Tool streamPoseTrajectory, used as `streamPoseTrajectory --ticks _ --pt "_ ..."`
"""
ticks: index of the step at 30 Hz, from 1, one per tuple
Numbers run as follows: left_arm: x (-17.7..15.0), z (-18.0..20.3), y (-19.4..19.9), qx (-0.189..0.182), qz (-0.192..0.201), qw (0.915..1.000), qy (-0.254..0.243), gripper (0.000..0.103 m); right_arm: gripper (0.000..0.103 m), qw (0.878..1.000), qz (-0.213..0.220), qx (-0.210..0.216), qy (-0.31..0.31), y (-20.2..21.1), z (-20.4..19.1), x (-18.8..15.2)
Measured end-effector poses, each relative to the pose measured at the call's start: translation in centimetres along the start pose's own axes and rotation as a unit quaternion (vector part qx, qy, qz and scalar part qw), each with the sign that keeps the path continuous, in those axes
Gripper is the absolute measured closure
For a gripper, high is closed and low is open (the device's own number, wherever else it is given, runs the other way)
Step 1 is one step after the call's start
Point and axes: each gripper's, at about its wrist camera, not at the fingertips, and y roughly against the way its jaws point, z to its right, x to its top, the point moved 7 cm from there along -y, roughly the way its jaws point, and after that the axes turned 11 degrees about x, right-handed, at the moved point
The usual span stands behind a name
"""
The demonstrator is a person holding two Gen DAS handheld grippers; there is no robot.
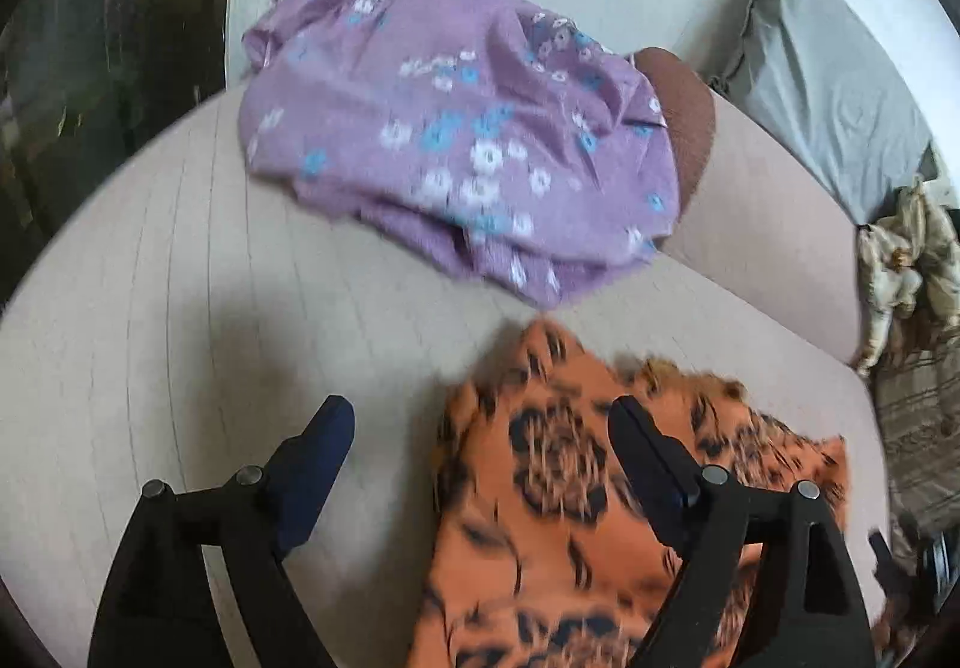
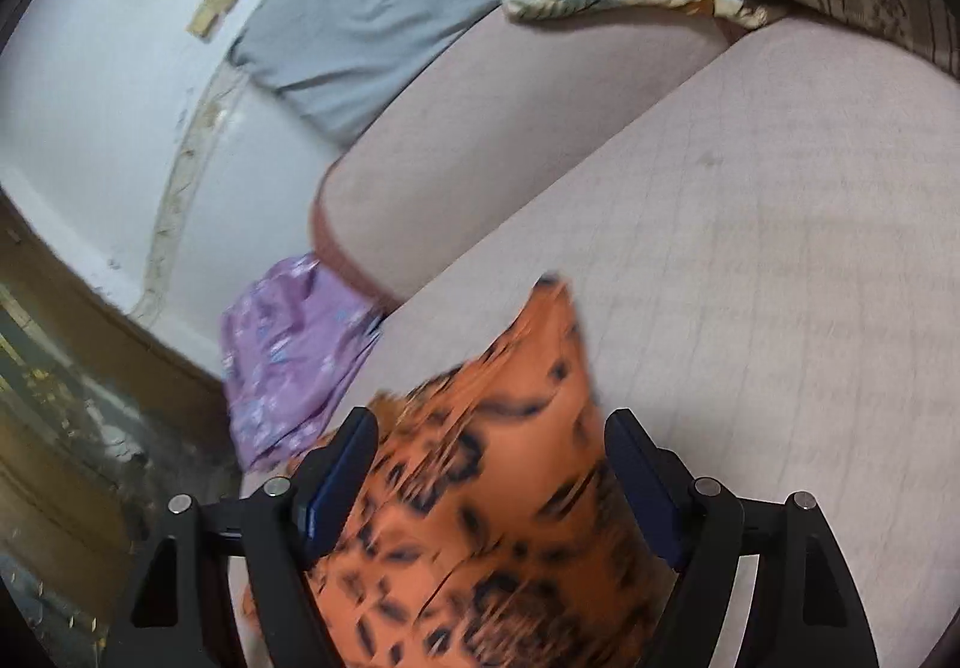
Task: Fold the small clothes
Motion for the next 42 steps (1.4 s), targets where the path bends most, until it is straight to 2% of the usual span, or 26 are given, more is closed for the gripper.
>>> streamPoseTrajectory --ticks 2,3,9,12,14,15,16,20,23,24,26,27,29,30,31,32,33,35,37,39,40,41,42 --pt "1.3 1.6 -1.4 -0.02 -0.019 0.9995 -0.012 0.016 0.022 1.0 -0.005 -0.002 0.005 -0.6 -0.2 -1.1" --pt "1.7 2.9 -2.9 -0.033 -0.048 0.998 -0.023 0.016 0.022 1.0 -0.011 0.0 0.002 -1.6 -0.2 -1.6" --pt "2.3 5.3 -10.4 0.014 -0.118 0.9924 -0.033 0.016 0.024 1.0 -0.018 0.001 -0.014 -3.0 1.1 -2.0" --pt "2.0 6.1 -12.0 0.001 -0.132 0.9909 -0.026 0.019 0.024 0.999 -0.015 0.012 -0.032 -3.0 1.7 -1.5" --pt "1.6 6.6 -12.6 -0.005 -0.138 0.9898 -0.036 0.054 0.024 0.999 -0.015 0.005 -0.029 -3.1 1.9 -1.2" --pt "1.4 6.9 -12.6 -0.005 -0.14 0.9892 -0.044 0.084 0.024 0.999 -0.017 0.002 -0.027 -3.3 2.0 -1.2" --pt "1.4 6.9 -12.4 -0.004 -0.135 0.9896 -0.049 0.092 0.024 0.999 -0.021 0.0 -0.027 -3.6 2.0 -1.2" --pt "2.2 5.8 -9.8 -0.008 -0.09 0.9947 -0.049 0.095 0.024 0.999 -0.029 -0.013 -0.021 -4.2 1.9 -1.3" --pt "3.1 3.9 -6.9 -0.034 -0.067 0.9967 -0.03 0.095 0.024 0.999 -0.032 -0.021 -0.008 -4.2 1.5 -1.6" --pt "3.4 3.1 -6.1 -0.026 -0.055 0.9976 -0.033 0.094 0.024 0.999 -0.033 -0.019 -0.007 -4.2 1.4 -1.7" --pt "3.9 1.8 -5.7 0.008 -0.031 0.9989 -0.035 0.093 0.024 0.999 -0.039 -0.015 -0.007 -4.4 1.2 -2.2" --pt "3.9 0.5 -6.6 0.05 -0.033 0.9978 -0.028 0.09 0.024 0.999 -0.043 -0.014 -0.007 -4.5 1.0 -2.5" --pt "3.0 -0.8 -8.6 0.125 -0.058 0.9896 -0.042 0.09 0.024 0.998 -0.053 -0.023 0.004 -4.9 0.7 -3.4" --pt "1.9 -1.6 -9.7 0.169 -0.084 0.9804 -0.057 0.09 0.024 0.998 -0.056 -0.032 0.016 -4.9 0.4 -3.8" --pt "1.3 -2.1 -9.7 0.179 -0.091 0.9781 -0.053 0.091 0.024 0.997 -0.057 -0.037 0.024 -4.8 0.2 -4.0" --pt "0.7 -2.4 -9.1 0.166 -0.087 0.9817 -0.035 0.091 0.024 0.997 -0.058 -0.041 0.032 -4.6 -0.1 -4.3" --pt "0.0 -2.5 -7.4 0.125 -0.067 0.9899 -0.001 0.091 0.024 0.997 -0.059 -0.037 0.037 -4.2 -0.6 -4.7" --pt "-1.1 -2.1 -4.4 0.09 -0.033 0.9953 0.012 0.089 0.024 0.996 -0.068 -0.013 0.051 -3.7 -2.2 -5.4" --pt "-3.3 -0.3 -1.1 0.088 0.007 0.9956 -0.033 0.082 0.024 0.992 -0.102 -0.011 0.079 -4.2 -3.3 -7.0" --pt "-6.0 1.4 1.0 0.073 0.032 0.9934 -0.082 0.078 0.024 0.984 -0.164 -0.028 0.069 -5.7 -2.4 -10.0" --pt "-7.5 1.9 1.2 0.076 0.027 0.9915 -0.102 0.073 0.024 0.977 -0.204 -0.046 0.052 -6.5 -1.2 -12.2" --pt "-8.9 2.0 0.9 0.085 0.011 0.9892 -0.119 0.072 0.028 0.977 -0.19 -0.056 0.074 -6.3 -1.2 -12.7" --pt "-10.7 1.5 -0.4 0.108 -0.03 0.9851 -0.13 0.072 0.028 0.976 -0.178 -0.07 0.108 -5.6 -1.9 -13.1"
